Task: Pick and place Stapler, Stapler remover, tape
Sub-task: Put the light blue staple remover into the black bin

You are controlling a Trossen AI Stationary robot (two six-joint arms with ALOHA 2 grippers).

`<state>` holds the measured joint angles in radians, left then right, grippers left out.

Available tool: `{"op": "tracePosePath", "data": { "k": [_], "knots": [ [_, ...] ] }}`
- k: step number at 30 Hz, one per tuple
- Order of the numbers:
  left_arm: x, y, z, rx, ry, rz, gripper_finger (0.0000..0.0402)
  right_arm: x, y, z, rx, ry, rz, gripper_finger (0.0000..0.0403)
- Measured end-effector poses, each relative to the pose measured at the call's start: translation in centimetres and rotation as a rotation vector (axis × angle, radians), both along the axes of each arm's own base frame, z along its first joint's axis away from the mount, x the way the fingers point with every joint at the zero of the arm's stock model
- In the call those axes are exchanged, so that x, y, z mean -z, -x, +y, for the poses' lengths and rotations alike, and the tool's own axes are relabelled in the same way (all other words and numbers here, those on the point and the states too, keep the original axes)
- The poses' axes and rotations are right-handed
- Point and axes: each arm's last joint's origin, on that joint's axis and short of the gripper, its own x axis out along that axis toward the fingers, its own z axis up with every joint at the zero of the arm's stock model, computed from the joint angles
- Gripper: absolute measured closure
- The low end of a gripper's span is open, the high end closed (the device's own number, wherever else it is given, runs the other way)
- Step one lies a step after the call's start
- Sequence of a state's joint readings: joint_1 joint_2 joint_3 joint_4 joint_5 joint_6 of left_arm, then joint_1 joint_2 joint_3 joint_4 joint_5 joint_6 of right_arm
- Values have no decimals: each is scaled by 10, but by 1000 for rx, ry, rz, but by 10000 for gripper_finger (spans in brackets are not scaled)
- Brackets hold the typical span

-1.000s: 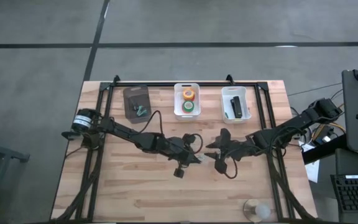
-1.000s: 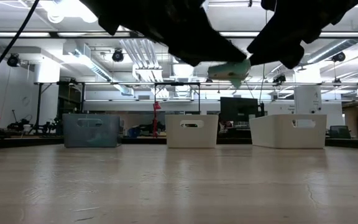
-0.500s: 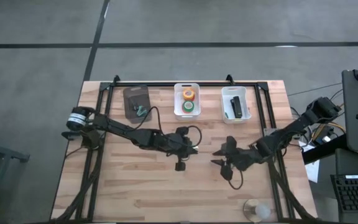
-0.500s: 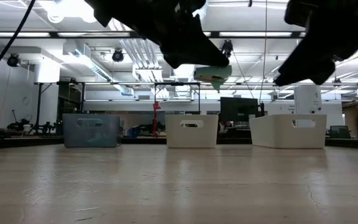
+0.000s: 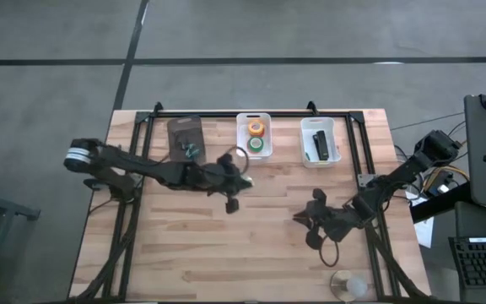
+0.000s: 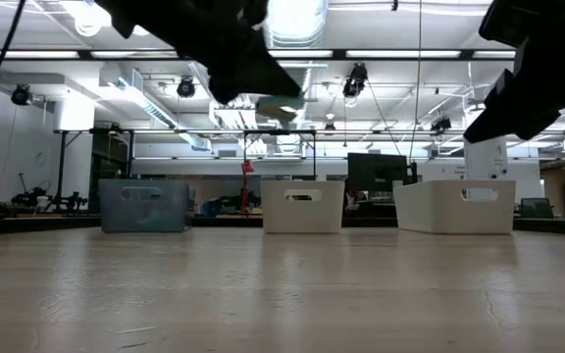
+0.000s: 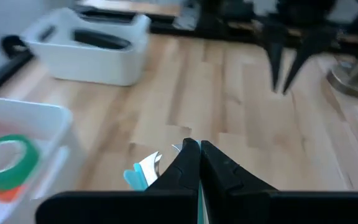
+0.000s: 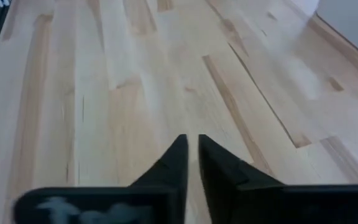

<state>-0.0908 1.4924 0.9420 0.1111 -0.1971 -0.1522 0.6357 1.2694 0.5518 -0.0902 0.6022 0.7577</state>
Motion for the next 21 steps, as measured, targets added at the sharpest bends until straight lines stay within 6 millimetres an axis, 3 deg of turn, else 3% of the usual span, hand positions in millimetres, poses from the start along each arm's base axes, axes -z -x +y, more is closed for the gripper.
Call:
{"op": "tracePosePath", "data": {
  "k": [2,9,21],
  "knots": [
    [-3,12,7,-46,1,-14,397,0,0,0,-7,10,3,385],
    [-11,54,39,-265,22,-87,399,2,1,-2,4,49,4,394],
    [12,96,101,-575,49,-75,399,5,2,-4,10,84,-2,394]
  ]
}}
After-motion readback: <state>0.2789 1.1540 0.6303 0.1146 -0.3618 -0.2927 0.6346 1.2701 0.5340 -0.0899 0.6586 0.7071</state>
